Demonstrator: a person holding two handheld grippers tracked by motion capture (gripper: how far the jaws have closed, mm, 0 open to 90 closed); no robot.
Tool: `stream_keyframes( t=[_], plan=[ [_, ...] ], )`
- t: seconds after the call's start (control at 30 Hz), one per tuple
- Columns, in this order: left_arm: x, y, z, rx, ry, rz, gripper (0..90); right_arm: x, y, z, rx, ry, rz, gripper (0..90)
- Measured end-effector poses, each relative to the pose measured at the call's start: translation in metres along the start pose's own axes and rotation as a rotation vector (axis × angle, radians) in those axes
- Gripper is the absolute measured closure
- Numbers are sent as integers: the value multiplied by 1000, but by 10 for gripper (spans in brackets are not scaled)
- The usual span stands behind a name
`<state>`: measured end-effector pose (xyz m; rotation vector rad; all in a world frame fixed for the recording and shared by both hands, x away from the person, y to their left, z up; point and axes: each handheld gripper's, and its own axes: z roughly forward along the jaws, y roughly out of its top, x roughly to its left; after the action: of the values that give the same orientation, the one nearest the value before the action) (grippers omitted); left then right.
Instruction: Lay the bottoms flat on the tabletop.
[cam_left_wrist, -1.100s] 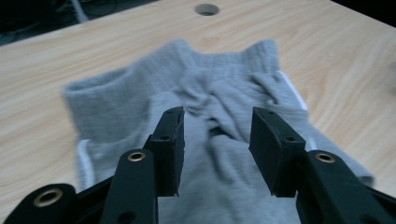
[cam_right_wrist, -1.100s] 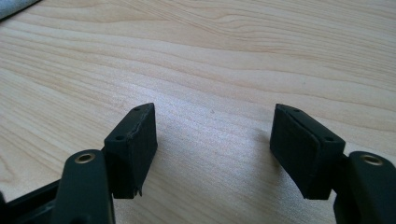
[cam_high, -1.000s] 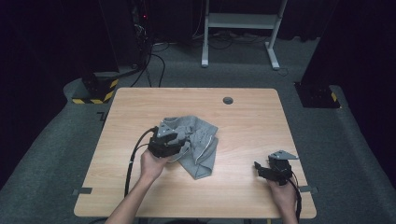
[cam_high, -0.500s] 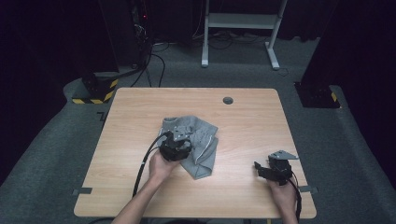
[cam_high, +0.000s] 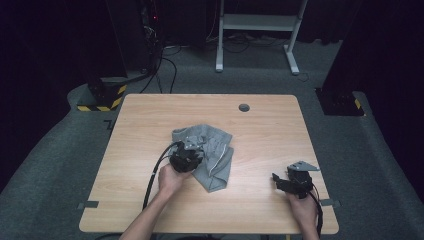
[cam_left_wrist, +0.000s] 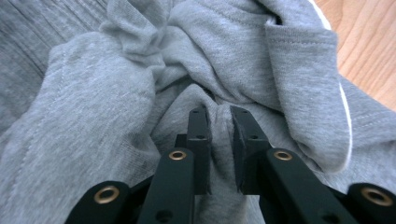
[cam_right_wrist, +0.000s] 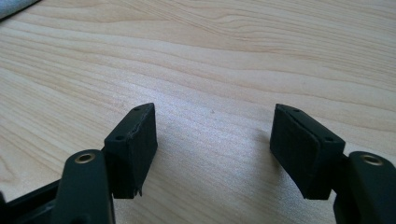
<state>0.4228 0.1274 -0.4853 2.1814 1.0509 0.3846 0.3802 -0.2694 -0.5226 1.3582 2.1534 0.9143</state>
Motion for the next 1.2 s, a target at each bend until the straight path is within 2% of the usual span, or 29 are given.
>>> stream_keyframes(
  t=[0.1,0.23,0.3,0.4,0.43,0.47,0.5,0.53,0.57,0.6,0.67,0.73,0.8,0.83,0.87,0.93,0.97,1.0,1.03,1.2],
  plan=[
    [2,0,-5,-18,-17,-15,805,0,0,0,0,0,0,314],
    [2,1,-9,-42,-29,-15,807,0,0,0,0,1,2,314],
    [3,0,-15,-69,-53,-29,808,0,0,0,0,-1,2,313],
    [6,-1,-20,-86,-67,-34,808,1,0,1,-1,-7,5,313],
    [6,-1,-20,-86,-67,-34,808,2,1,1,-1,-14,12,331],
    [8,-2,-20,-93,-77,-54,809,5,1,0,-2,-15,28,388],
    [10,-2,-19,-97,-86,-63,809,8,3,-1,13,-16,19,443],
    [10,-2,-17,-102,-90,-69,809,12,6,-1,35,-2,7,453],
    [10,-2,-17,-102,-90,-69,809,18,10,-1,58,20,-11,456],
    [9,-3,-15,-107,-95,-68,809,24,13,-1,57,41,-35,461],
    [9,-4,-15,-112,-100,-72,809,37,19,-3,18,77,-61,480],
    [9,-5,-16,-118,-102,-70,809,52,28,-6,-23,133,-68,486],
    [11,-8,-17,-124,-104,-76,808,70,38,-5,-55,190,-102,502],
    [11,-8,-17,-124,-104,-76,808,70,38,-5,-55,190,-102,502],
    [13,-10,-17,-133,-108,-85,808,90,47,0,-63,236,-158,508],
    [13,-12,-15,-148,-116,-107,808,111,54,7,-69,272,-210,510],
    [13,-12,-15,-148,-116,-107,808,111,54,7,-69,272,-210,510],
    [13,-13,-12,-157,-122,-118,808,129,59,14,-71,303,-243,508],
    [13,-13,-11,-156,-127,-123,807,137,61,17,-74,313,-260,506],
    [12,-13,-13,-168,-123,-116,808,166,70,32,-61,348,-283,498]
  ],
)
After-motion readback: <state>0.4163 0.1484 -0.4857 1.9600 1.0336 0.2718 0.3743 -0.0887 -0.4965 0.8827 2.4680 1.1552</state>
